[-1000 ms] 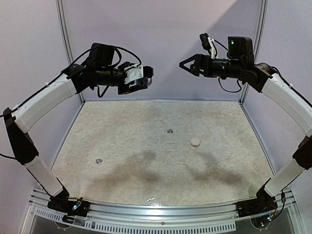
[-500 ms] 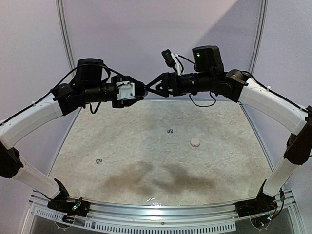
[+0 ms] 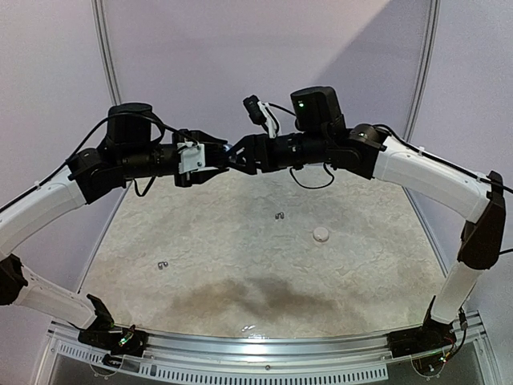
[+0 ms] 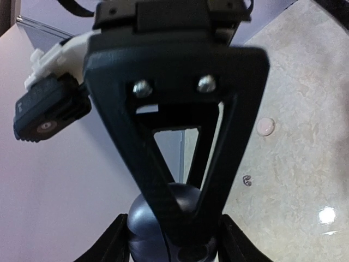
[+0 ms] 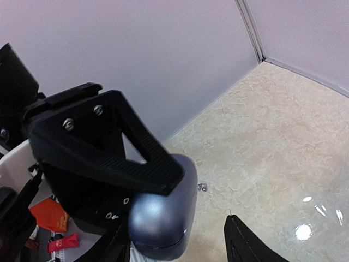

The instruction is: Insert the wireless bluetooth earbuds into the charging case

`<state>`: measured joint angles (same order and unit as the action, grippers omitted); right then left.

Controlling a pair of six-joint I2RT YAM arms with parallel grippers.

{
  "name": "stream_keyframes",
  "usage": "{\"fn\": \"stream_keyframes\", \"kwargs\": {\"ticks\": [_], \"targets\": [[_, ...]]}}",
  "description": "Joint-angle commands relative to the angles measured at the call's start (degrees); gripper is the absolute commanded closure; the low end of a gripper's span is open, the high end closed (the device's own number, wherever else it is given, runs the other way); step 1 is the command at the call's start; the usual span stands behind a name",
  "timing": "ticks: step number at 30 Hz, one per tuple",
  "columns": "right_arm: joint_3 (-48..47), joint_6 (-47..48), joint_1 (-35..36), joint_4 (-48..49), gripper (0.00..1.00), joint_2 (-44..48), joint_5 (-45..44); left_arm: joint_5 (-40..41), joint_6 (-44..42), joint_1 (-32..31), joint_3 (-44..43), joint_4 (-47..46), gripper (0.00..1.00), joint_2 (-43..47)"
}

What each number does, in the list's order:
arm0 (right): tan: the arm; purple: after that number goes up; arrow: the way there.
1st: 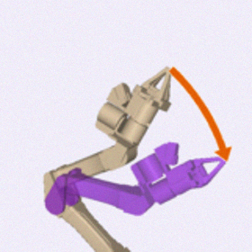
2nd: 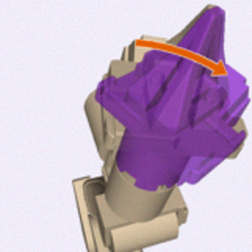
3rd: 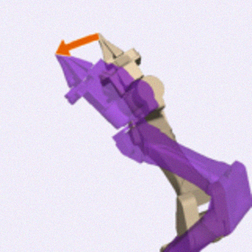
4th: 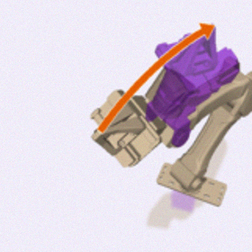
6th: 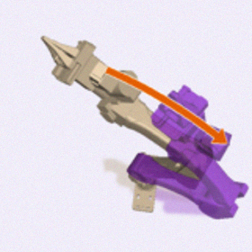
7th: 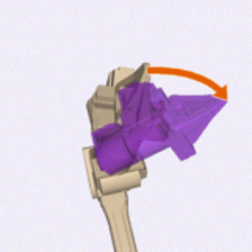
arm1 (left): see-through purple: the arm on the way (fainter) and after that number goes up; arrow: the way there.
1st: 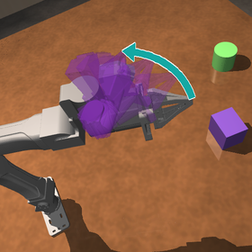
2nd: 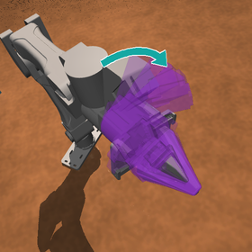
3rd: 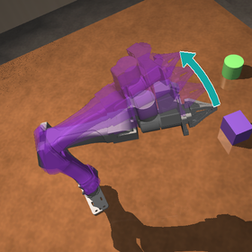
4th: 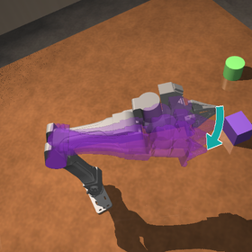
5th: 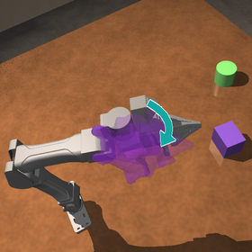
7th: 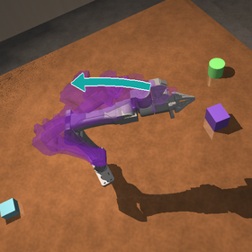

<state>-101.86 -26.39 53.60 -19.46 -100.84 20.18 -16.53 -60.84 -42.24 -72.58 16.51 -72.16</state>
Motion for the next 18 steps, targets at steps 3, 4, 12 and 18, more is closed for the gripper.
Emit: {"fn": "stream_keyframes", "kwargs": {"ticks": [3,4,12,18], "targets": [[-2.6,-0.9,0.9,1.2,0.55,-2.3,-3.7,-3.2,-0.6,-1.0,2.4,-0.9,0.92,2.3],[-3.0,-0.8,1.0,0.9,0.59,-2.6,-3.7,-3.2,-1.1,-1.0,2.7,-1.1,0.92,2.5],[-3.0,-0.5,1.4,0.0,0.95,-2.9,-1.0,-2.2,-1.9,-1.0,4.5,-3.8,0.87,3.5],[-1.2,1.9,1.5,1.7,1.00,0.2,-0.7,-0.1,5.2,-0.7,6.2,-7.0,0.01,4.9]]}}
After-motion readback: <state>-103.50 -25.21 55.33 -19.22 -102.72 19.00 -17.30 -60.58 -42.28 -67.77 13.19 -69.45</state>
